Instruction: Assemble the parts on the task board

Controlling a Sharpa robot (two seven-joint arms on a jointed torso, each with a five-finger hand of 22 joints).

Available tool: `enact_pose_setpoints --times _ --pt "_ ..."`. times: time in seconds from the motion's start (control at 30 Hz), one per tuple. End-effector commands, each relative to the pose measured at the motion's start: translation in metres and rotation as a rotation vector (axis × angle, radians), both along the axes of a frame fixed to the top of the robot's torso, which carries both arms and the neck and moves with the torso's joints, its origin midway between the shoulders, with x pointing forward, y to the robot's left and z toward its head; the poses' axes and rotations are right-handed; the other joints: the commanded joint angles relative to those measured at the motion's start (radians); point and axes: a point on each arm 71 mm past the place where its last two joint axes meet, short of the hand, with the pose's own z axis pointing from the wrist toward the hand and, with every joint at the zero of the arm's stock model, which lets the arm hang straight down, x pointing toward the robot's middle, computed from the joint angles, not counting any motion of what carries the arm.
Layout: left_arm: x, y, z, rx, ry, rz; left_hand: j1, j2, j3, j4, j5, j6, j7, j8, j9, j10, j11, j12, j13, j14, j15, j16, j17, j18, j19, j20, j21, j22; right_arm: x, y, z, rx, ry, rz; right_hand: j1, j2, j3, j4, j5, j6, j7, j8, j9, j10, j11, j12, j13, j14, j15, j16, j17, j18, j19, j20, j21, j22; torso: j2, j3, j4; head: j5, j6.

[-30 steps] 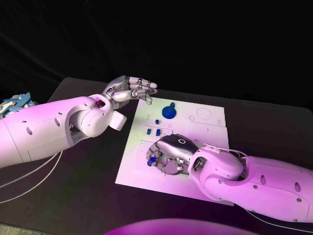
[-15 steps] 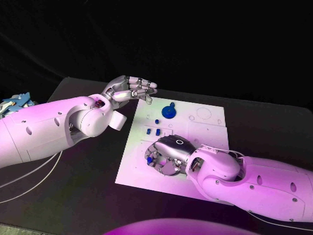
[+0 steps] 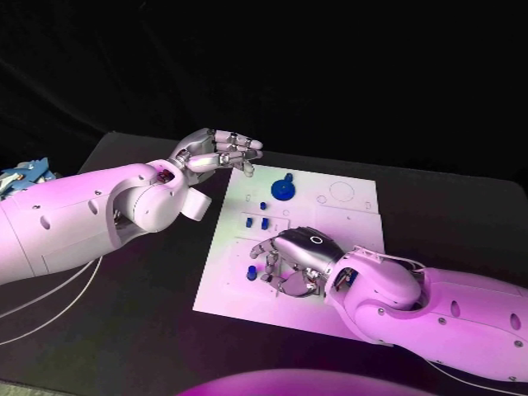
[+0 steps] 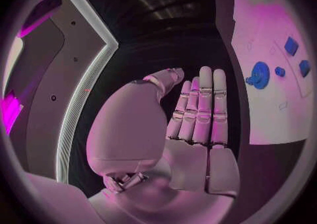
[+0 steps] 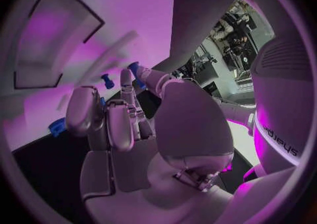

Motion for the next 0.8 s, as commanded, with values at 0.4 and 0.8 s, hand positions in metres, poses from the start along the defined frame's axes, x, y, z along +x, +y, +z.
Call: enact_pose_setpoints --times 0.4,0.8 --pt "-0.001 0.000 0.000 -0.008 0.002 -0.013 0.002 0.009 -0.004 -0.004 0.001 0.000 0.008 -0.003 -0.002 -0.007 -0.002 0.002 0.001 -0.003 0.006 -0.004 0.002 0.011 -0.007 -0.001 -0.004 0.002 0.020 -0.075 0.034 0.258 0.212 -0.235 -0.016 -0.005 -0.055 0.016 0.046 0.097 0.000 0.067 0.024 0.075 -0.003 0.085 0.087 0.034 -0.004 0.021 0.030 -0.013 0.017 0.001 0.025 0.111 -0.004 -0.0009 -0.0020 -0.057 0.013" --pt "-0.002 0.002 -0.001 -0.006 0.007 -0.012 0.001 0.009 -0.005 -0.004 0.001 0.001 0.008 -0.003 -0.002 -0.006 -0.002 0.003 0.001 -0.003 0.006 -0.005 0.003 0.011 -0.008 -0.001 -0.004 0.003 0.019 -0.165 0.024 0.126 0.406 -0.484 -0.084 0.021 -0.231 0.143 0.125 0.043 -0.037 0.290 0.195 -0.018 -0.034 0.524 0.556 0.052 -0.030 0.061 0.106 -0.030 0.056 -0.023 0.102 0.157 -0.017 -0.0022 -0.0188 -0.137 -0.001"
